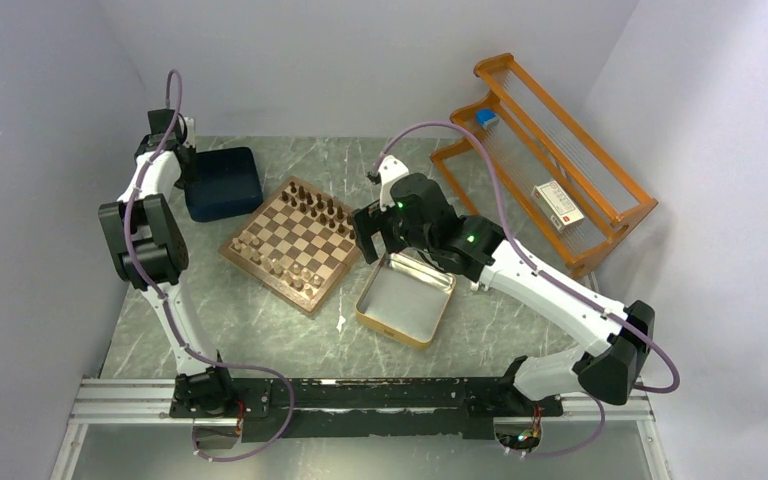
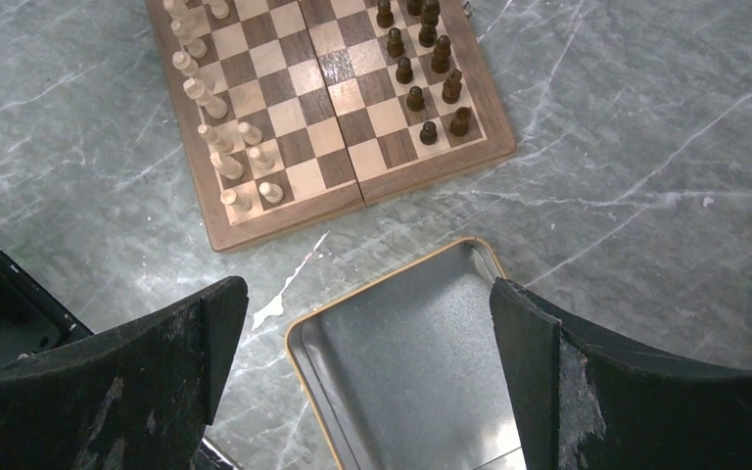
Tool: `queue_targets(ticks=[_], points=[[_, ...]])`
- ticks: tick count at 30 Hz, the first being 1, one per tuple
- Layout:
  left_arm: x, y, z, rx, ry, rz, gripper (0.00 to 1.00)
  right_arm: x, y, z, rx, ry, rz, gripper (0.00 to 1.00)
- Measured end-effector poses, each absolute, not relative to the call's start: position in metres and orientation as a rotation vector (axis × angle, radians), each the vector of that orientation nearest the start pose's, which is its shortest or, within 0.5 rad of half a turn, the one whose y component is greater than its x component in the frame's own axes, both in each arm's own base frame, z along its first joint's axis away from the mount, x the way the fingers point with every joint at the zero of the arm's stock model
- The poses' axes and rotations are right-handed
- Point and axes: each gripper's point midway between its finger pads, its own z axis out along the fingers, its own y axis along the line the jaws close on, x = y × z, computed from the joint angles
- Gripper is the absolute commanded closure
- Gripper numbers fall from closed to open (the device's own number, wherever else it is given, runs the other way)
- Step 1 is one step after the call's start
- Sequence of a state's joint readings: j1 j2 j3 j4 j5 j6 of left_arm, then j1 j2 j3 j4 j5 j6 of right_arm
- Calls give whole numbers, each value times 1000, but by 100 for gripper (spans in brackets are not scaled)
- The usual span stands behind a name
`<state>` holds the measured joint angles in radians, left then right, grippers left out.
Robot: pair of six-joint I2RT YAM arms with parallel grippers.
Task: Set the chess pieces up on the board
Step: Adjust the storage box at the center of the board.
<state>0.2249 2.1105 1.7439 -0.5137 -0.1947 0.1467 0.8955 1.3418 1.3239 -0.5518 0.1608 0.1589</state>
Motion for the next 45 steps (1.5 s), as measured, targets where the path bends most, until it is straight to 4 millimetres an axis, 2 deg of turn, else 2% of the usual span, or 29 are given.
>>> queue_targets(ticks=[8,9,11,12,17,20,21,23,26,32,36,39,45], points=[[526,154,88,9,2442,323,93,268,300,257,-701,2055,436,0],[528,155,87,15,2441,320,87,269,300,257,-702,2055,435,0],[531,156,85,12,2432,325,66,270,302,258,-702,2053,436,0],[532,158,85,3,2428,333,61,270,302,259,-702,2051,437,0],[542,169,102,-97,2366,387,57,272,304,264,-699,2040,440,0],[547,174,114,-194,2322,408,63,273,305,265,-699,2038,441,0],[549,175,118,-231,2306,400,62,273,305,265,-700,2038,442,0],[552,173,123,-310,2281,368,52,273,305,264,-701,2041,441,0],[550,168,127,-465,2251,304,49,273,306,263,-705,2044,444,0],[531,147,133,-758,2224,183,50,272,307,263,-699,2047,456,0],[513,126,136,-984,2191,108,45,271,307,264,-693,2049,463,0],[504,112,131,-1135,2187,54,42,271,307,265,-688,2047,467,0],[483,87,120,-1378,2197,11,43,268,304,271,-678,2038,476,0]])
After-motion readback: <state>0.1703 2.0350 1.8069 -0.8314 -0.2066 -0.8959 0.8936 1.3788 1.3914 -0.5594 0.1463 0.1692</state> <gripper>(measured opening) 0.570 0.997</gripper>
